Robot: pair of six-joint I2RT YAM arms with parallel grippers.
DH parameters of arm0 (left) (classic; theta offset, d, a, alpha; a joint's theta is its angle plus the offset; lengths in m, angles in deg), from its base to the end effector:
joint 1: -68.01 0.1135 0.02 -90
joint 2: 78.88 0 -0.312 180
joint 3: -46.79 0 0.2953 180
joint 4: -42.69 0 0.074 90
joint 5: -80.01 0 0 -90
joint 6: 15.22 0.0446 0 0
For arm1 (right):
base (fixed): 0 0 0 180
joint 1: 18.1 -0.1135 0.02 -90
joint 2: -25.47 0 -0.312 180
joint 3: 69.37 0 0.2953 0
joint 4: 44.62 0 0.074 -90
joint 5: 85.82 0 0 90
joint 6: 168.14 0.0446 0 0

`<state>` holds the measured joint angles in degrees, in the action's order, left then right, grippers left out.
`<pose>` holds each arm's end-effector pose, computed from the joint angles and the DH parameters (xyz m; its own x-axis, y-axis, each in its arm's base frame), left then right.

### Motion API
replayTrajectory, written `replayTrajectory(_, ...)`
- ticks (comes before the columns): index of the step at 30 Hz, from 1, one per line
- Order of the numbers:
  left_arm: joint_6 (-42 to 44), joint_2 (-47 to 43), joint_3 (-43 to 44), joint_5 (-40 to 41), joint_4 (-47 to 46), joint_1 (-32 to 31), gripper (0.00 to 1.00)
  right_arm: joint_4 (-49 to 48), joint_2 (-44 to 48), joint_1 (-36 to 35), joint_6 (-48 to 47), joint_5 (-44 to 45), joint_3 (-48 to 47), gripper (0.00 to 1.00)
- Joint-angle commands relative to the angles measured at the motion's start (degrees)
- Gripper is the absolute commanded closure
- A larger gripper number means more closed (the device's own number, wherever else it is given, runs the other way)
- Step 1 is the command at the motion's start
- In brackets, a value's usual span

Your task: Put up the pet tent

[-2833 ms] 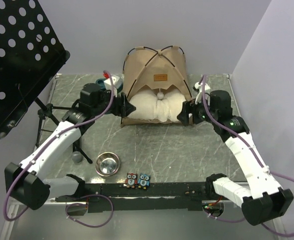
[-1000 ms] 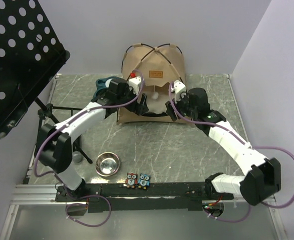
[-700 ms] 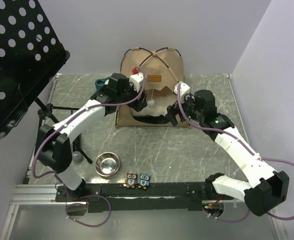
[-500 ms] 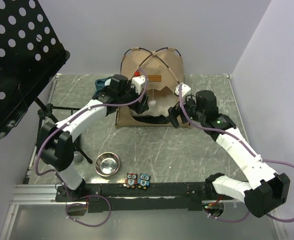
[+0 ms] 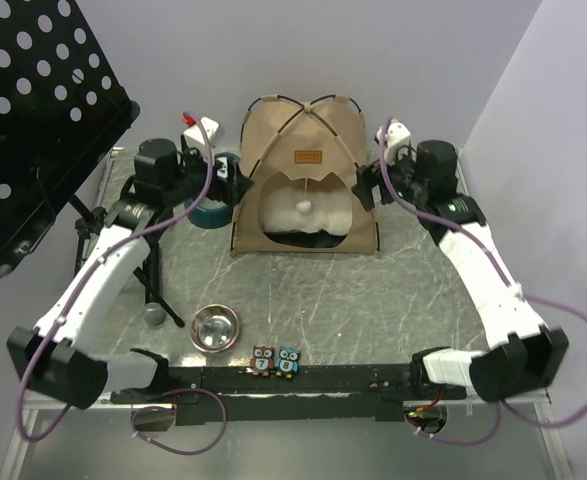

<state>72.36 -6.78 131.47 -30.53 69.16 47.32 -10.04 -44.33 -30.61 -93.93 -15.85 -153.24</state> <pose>0.2982 -0.1294 0.4469 -0.2518 0.0528 -0.9663 0.6394 0.7586 -0.1251 0.2967 0.0815 0.4375 -0.1885 -0.3037 -0.9339 -0.5903 0.7951 -0.1394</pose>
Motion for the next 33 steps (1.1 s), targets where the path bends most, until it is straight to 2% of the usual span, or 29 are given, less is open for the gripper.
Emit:
replayTrajectory(1,-1.54,7.17,2.02,1.82,5.12,2.67,0.05,-1.67,-8.41,0.03,2.43,0.95,-5.46,0.09)
replayTrajectory(4,-0.31,9.90,1.32,-1.25,4.24,2.58,0.09,-1.85,-12.19,-0.06,2.61,1.57,-8.27,0.15)
replayTrajectory(6,-0.31,12.71,2.37,-2.22,5.55,2.58,0.14,-0.80,-13.52,-0.06,2.26,2.10,-9.51,0.28)
replayTrajectory(10,-0.04,16.05,4.57,-5.29,5.31,2.50,0.36,-0.79,-9.85,1.08,2.26,4.03,-6.62,0.90)
replayTrajectory(11,-0.39,16.32,4.75,-5.74,4.25,2.23,0.45,-0.96,-7.74,1.61,2.00,4.64,-5.39,1.00)
replayTrajectory(14,-0.93,18.60,6.93,-6.53,2.66,0.22,0.62,-1.32,-1.32,4.15,0.24,5.88,-0.30,1.00)
replayTrajectory(17,-0.66,22.46,11.32,-6.27,3.01,-3.73,0.72,-1.23,4.40,8.02,-2.74,6.76,3.48,1.00)
replayTrajectory(21,-0.49,29.49,17.65,-5.66,1.78,-9.01,0.75,-1.14,6.34,16.27,-5.38,5.71,5.78,1.00)
replayTrajectory(24,-1.45,35.99,23.89,-5.65,1.61,-10.34,0.78,-1.40,4.77,21.20,-6.97,4.74,5.52,1.00)
replayTrajectory(25,-1.89,38.10,25.82,-6.00,1.52,-10.34,0.76,-2.02,4.33,22.26,-7.84,5.26,5.60,1.00)
replayTrajectory(26,-1.89,39.95,27.67,-5.75,1.95,-10.42,0.70,-2.46,3.54,23.14,-8.11,6.14,5.34,1.00)
replayTrajectory(28,-1.72,41.02,30.41,-4.87,3.18,-10.51,0.43,1.99,1.96,25.07,-8.11,3.09,2.81,0.85)
replayTrajectory(29,-1.19,40.32,30.24,-4.52,3.71,-10.34,0.28,4.28,1.77,25.86,-7.85,0.72,1.66,0.73)
replayTrajectory(30,0.03,38.75,29.89,-4.43,4.50,-10.34,0.19,5.44,2.29,26.13,-7.68,-1.13,1.04,0.56)
replayTrajectory(31,1.17,36.56,29.19,-4.69,5.38,-9.99,0.13,6.15,3.52,26.14,-7.41,-3.15,0.95,0.41)
replayTrajectory(32,1.71,33.41,27.70,-4.86,5.82,-9.64,0.04,6.24,4.84,26.14,-6.80,-4.91,1.47,0.29)
replayTrajectory(33,3.89,30.15,25.69,-5.39,6.08,-8.94,0.00,6.24,6.59,26.22,-6.10,-6.32,1.82,0.19)
